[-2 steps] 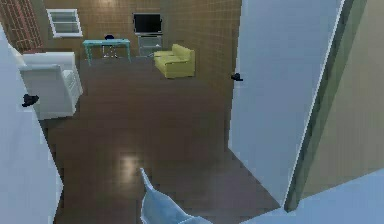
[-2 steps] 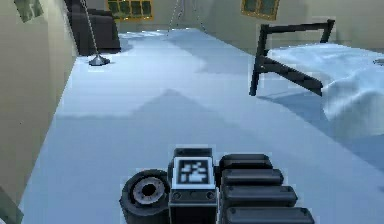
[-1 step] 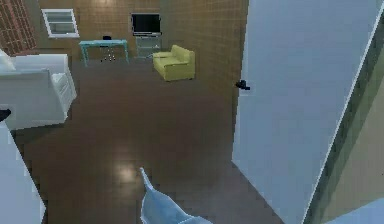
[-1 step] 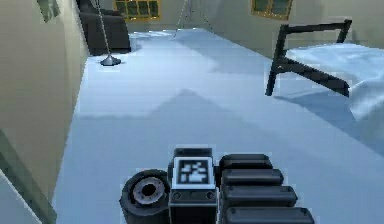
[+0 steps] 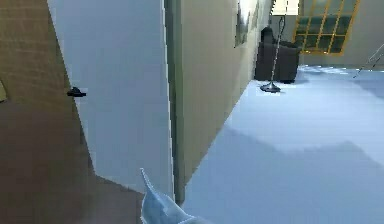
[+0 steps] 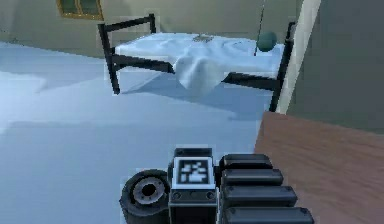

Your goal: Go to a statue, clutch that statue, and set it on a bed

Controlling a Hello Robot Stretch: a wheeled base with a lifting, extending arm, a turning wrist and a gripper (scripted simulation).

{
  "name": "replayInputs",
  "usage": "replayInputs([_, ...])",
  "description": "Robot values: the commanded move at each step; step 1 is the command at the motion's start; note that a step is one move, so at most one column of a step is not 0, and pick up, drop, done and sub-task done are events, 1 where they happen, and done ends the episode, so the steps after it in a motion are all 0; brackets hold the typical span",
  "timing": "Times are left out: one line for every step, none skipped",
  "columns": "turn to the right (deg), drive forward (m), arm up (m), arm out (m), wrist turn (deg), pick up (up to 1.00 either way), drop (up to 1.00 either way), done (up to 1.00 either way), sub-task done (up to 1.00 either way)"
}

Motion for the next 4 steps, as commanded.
replayInputs([39.0,0.00,0.00,0.00,0.0,0.00,0.00,0.00,0.00])
replayInputs([0.0,0.15,0.00,0.00,0.0,0.00,0.00,0.00,0.00])
replayInputs([39.0,0.00,0.00,0.00,0.0,0.00,0.00,0.00,0.00])
replayInputs([0.0,1.00,0.00,0.00,0.0,0.00,0.00,0.00,0.00])
